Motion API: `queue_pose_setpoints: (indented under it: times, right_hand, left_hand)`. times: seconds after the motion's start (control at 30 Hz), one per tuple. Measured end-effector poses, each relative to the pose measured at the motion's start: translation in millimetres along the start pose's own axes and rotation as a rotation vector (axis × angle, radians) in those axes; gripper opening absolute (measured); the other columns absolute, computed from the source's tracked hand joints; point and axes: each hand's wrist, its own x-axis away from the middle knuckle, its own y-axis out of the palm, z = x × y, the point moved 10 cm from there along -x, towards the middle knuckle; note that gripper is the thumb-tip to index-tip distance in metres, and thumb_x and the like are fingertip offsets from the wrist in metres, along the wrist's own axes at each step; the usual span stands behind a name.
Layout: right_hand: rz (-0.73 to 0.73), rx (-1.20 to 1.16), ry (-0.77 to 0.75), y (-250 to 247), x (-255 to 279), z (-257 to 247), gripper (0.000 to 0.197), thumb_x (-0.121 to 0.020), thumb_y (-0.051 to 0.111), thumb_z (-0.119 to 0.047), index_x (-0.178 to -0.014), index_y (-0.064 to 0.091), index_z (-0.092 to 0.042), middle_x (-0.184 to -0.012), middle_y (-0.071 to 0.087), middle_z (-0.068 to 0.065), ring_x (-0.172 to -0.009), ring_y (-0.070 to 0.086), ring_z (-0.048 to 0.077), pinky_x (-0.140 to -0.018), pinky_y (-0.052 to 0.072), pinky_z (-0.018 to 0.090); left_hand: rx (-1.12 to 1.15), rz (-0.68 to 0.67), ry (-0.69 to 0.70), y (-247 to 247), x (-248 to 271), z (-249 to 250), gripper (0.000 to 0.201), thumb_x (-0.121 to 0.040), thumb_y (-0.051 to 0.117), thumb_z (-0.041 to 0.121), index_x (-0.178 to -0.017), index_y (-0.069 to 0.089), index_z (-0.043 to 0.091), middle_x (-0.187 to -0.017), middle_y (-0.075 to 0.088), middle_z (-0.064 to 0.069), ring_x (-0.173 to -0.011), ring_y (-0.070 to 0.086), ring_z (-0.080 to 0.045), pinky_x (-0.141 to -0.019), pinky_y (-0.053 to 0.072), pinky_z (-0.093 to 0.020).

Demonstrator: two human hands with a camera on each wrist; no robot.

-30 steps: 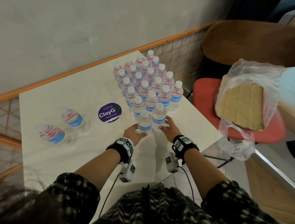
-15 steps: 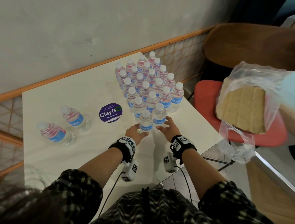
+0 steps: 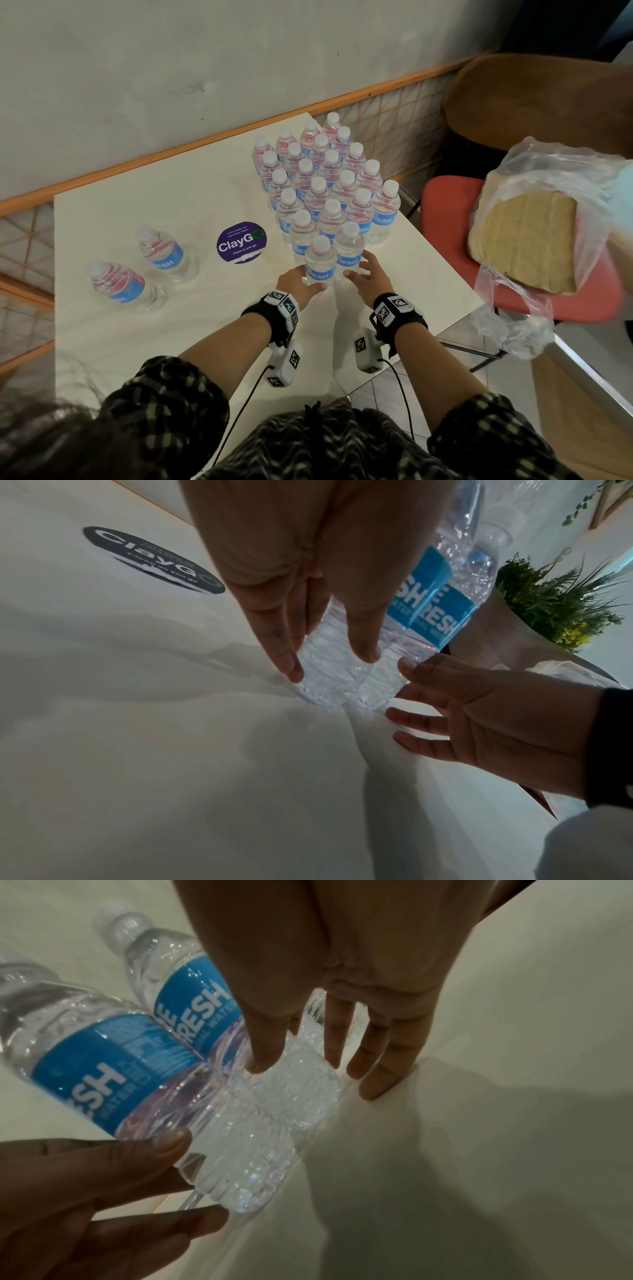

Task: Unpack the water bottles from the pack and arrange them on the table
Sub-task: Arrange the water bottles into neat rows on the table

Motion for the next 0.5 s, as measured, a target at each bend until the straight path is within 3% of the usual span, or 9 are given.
queue_pose_setpoints:
  times: [0.37,0.43,0.5]
  right_hand:
    - [-0.001,-0.007,-0.016,-5.1,-1.5,11.2,0.064,-0.084,0.068,-0.029,-0.138,0.034,-0.035,-0.137,0.048,0.003,-0.119,0.052,0.023,-0.098,0.047,0.045]
    - [0.026,-0.046,-0.008,-11.7,-0.8,20.3,0.067,-0.084,0.070,-0.024,-0.139,0.033,-0.031,-0.133,0.050,0.005,-0.114,0.053,0.022,-0.089,0.051,0.039]
    - [0.051,-0.081,-0.008,-15.7,-0.9,26.8,0.066,-0.084,0.070,-0.019,-0.139,0.034,-0.025,-0.130,0.050,0.006,-0.108,0.055,0.021,-0.080,0.052,0.035]
  left_hand:
    - [-0.053,-0.017,-0.028,-2.8,-2.5,-7.2,0.054,-0.084,0.069,0.029,-0.130,0.051,0.009,-0.127,0.060,-0.009,-0.118,0.056,-0.027,-0.099,0.041,-0.031]
    - [-0.090,-0.028,-0.020,-14.0,-4.1,-10.2,0.041,-0.083,0.067,0.023,-0.121,0.058,0.009,-0.116,0.066,-0.009,-0.106,0.063,-0.028,-0.095,0.049,-0.034]
    - [-0.109,0.075,0.058,-47.5,-0.9,-4.2,0.019,-0.084,0.061,0.018,-0.102,0.066,0.013,-0.099,0.070,-0.007,-0.091,0.067,-0.027,-0.084,0.053,-0.034]
